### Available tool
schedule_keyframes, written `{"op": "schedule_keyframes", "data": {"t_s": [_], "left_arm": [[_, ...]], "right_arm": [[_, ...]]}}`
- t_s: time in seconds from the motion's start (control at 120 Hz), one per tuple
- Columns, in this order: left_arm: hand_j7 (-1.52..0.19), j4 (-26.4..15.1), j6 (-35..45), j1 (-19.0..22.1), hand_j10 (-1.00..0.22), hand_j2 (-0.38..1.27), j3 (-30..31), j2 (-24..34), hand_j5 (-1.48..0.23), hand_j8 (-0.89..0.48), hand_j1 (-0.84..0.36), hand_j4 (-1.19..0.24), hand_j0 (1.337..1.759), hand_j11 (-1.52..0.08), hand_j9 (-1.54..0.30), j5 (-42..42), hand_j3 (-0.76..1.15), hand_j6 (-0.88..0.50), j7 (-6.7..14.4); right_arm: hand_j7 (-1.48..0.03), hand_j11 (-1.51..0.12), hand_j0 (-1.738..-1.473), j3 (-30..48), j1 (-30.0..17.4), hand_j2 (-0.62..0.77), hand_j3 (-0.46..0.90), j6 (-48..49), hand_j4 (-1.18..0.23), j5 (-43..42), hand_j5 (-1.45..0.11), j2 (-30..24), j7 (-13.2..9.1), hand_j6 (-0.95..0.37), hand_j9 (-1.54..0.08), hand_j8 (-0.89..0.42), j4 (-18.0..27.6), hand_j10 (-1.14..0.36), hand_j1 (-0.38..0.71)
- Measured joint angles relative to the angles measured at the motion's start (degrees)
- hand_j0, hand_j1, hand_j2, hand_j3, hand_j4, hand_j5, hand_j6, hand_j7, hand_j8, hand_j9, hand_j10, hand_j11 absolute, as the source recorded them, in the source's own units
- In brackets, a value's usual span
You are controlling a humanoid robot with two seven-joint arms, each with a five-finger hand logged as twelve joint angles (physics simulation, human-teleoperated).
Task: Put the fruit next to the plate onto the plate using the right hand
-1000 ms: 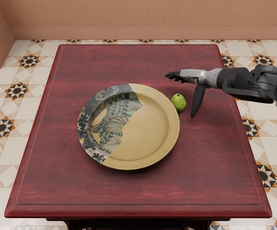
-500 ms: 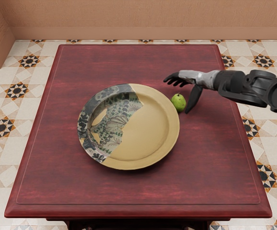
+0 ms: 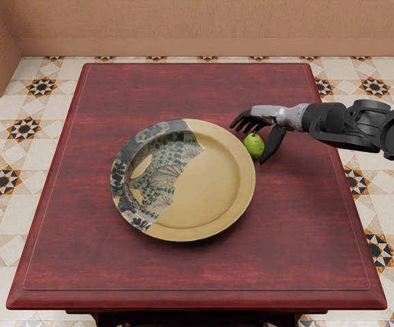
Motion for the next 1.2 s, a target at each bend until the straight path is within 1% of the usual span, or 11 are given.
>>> {"op": "schedule_keyframes", "data": {"t_s": [0.217,0.65,0.842,1.2], "left_arm": [[-0.02,0.0,0.0,0.0,-0.01,0.0,0.03,0.0,-0.02,-0.01,0.33,-0.01,1.658,-0.02,-0.02,-0.02,0.0,-0.01,0.0],[-0.02,0.0,0.0,0.0,-0.01,0.0,0.07,0.0,-0.02,-0.01,0.33,-0.01,1.658,-0.02,-0.02,0.0,0.0,-0.01,0.0],[-0.02,0.0,0.0,0.0,-0.01,0.0,0.14,0.0,-0.02,-0.01,0.33,-0.01,1.658,-0.02,-0.02,0.01,0.0,-0.01,0.0],[-0.02,0.0,0.0,0.0,-0.01,0.0,0.11,0.0,-0.02,-0.01,0.33,-0.01,1.658,-0.02,-0.02,-0.01,0.0,-0.01,0.0]], "right_arm": [[-0.41,-0.41,-1.658,-0.12,-0.1,-0.06,0.0,-1.69,-0.32,-0.75,-0.41,0.14,-0.02,-0.32,-0.41,-0.32,0.03,-0.32,0.03],[-0.44,-0.44,-1.658,-0.15,-0.54,-0.07,0.0,-2.21,-0.34,-2.46,-0.44,0.37,-0.11,-0.34,-0.44,-0.34,0.27,-0.34,0.05],[-0.46,-0.46,-1.658,-0.16,-0.95,-0.07,0.0,-3.33,-0.36,-2.56,-0.46,0.36,-1.12,-0.36,-0.46,-0.36,0.21,-0.36,0.08],[-0.51,-0.51,-1.658,-0.19,-1.29,-0.08,0.0,-3.58,-0.39,-2.63,-0.51,0.32,-1.34,-0.39,-0.51,-0.39,0.14,-0.39,0.12]]}}
